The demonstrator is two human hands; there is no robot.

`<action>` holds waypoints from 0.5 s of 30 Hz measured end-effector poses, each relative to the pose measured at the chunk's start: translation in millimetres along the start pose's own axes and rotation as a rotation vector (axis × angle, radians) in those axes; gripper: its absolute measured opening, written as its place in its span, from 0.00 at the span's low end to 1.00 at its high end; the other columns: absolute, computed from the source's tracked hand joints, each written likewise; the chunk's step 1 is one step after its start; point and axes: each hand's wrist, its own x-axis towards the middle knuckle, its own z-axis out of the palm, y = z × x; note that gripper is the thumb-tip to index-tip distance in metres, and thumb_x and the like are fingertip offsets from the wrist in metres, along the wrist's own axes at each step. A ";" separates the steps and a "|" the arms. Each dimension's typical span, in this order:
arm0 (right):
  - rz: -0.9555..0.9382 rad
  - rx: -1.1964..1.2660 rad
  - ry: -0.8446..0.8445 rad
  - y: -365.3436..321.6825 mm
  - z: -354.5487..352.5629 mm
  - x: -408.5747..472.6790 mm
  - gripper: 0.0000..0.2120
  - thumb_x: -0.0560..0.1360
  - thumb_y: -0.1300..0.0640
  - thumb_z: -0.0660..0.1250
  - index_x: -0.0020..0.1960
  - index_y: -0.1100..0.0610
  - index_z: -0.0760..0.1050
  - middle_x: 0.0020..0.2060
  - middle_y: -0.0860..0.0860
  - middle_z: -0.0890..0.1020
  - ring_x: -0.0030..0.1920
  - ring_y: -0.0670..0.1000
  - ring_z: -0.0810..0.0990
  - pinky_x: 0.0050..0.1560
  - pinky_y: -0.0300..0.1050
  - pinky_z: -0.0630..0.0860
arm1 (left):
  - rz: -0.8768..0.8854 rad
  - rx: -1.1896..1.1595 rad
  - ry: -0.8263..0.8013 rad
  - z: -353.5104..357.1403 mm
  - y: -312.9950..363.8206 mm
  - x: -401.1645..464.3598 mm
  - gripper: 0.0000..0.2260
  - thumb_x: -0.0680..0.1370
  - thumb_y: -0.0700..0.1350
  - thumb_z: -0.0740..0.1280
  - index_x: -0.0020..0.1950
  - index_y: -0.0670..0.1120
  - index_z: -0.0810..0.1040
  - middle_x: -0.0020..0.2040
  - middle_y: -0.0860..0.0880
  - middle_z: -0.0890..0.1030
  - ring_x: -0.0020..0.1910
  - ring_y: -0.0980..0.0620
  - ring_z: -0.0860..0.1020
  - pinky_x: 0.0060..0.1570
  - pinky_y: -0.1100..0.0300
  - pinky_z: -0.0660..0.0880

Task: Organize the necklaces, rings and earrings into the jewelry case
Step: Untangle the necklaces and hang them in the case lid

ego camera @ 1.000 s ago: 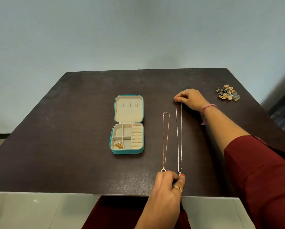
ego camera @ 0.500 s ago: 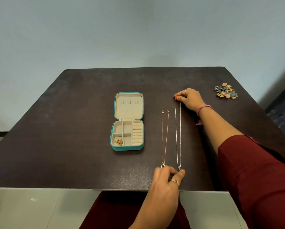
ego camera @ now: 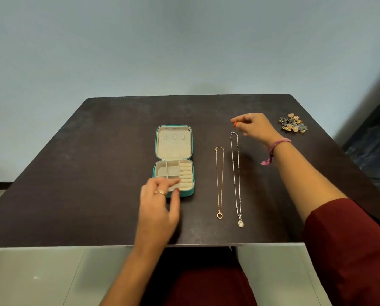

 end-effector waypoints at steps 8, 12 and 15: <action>-0.205 -0.110 -0.274 -69.7 20.4 -64.3 0.08 0.76 0.58 0.67 0.54 0.53 0.81 0.44 0.45 0.82 0.45 0.44 0.81 0.48 0.34 0.76 | -0.487 -0.216 -0.044 -22.6 -37.5 15.0 0.11 0.79 0.46 0.64 0.61 0.53 0.74 0.52 0.56 0.77 0.46 0.69 0.74 0.44 0.72 0.72; -0.277 -0.243 -0.459 -94.8 44.0 -86.8 0.08 0.76 0.55 0.67 0.54 0.51 0.82 0.46 0.43 0.82 0.46 0.41 0.80 0.47 0.30 0.74 | -0.508 -0.226 -0.061 -19.5 -37.3 14.5 0.11 0.79 0.47 0.66 0.61 0.52 0.75 0.45 0.62 0.77 0.42 0.74 0.74 0.38 0.76 0.71; -0.358 -0.371 -0.514 -106.7 67.4 -96.3 0.08 0.77 0.54 0.67 0.54 0.51 0.82 0.43 0.42 0.81 0.42 0.40 0.78 0.42 0.27 0.69 | -0.499 -0.216 -0.036 -16.5 -38.5 14.5 0.10 0.78 0.45 0.66 0.60 0.50 0.76 0.43 0.60 0.78 0.40 0.74 0.74 0.39 0.78 0.71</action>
